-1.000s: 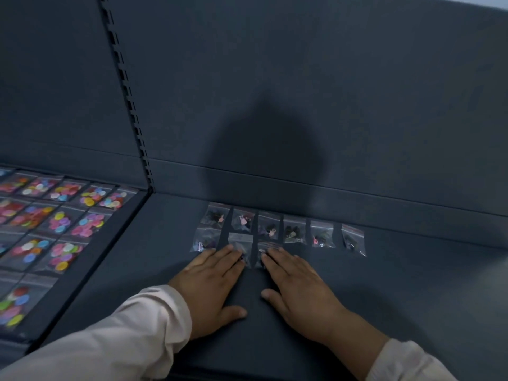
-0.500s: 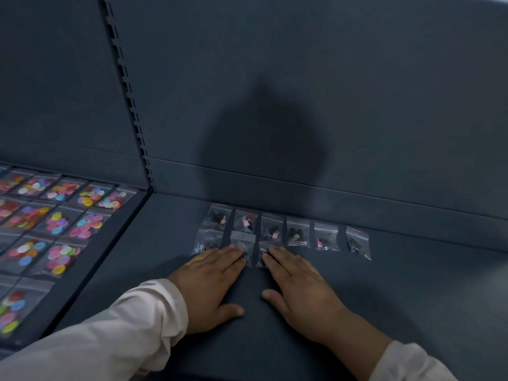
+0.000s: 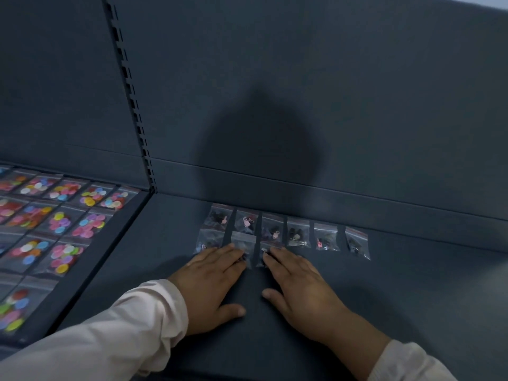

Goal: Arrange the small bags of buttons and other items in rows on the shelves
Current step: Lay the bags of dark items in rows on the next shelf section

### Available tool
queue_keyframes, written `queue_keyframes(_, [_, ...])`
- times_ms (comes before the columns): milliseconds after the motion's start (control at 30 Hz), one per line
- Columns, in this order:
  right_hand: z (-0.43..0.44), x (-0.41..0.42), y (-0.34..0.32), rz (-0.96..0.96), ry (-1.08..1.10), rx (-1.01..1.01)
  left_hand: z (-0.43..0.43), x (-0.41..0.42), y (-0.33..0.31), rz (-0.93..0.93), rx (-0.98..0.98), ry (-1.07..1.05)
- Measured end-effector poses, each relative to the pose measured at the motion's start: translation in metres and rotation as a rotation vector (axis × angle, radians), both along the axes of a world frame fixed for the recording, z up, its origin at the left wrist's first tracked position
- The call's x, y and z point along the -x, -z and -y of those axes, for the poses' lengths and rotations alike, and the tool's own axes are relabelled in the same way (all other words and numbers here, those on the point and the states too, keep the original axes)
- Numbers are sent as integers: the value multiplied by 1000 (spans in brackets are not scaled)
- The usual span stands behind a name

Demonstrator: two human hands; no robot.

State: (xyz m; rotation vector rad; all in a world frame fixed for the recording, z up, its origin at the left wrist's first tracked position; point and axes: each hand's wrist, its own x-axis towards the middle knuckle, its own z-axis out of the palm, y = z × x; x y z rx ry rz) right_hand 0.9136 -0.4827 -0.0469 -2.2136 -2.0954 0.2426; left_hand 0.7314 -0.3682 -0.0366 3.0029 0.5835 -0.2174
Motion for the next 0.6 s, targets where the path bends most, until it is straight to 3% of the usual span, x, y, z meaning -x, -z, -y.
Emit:
queue_keyframes(167, [-2, 8, -13, -13, 1, -42, 2, 5, -12, 111, -82, -30])
queue_keyframes(433, [-35, 43, -39, 82, -29, -124, -9, 37, -35, 254, -243, -245])
queue_keyframes(600, [-61, 96, -54, 64, -121, -161, -22, 94, -51, 207, -277, -427])
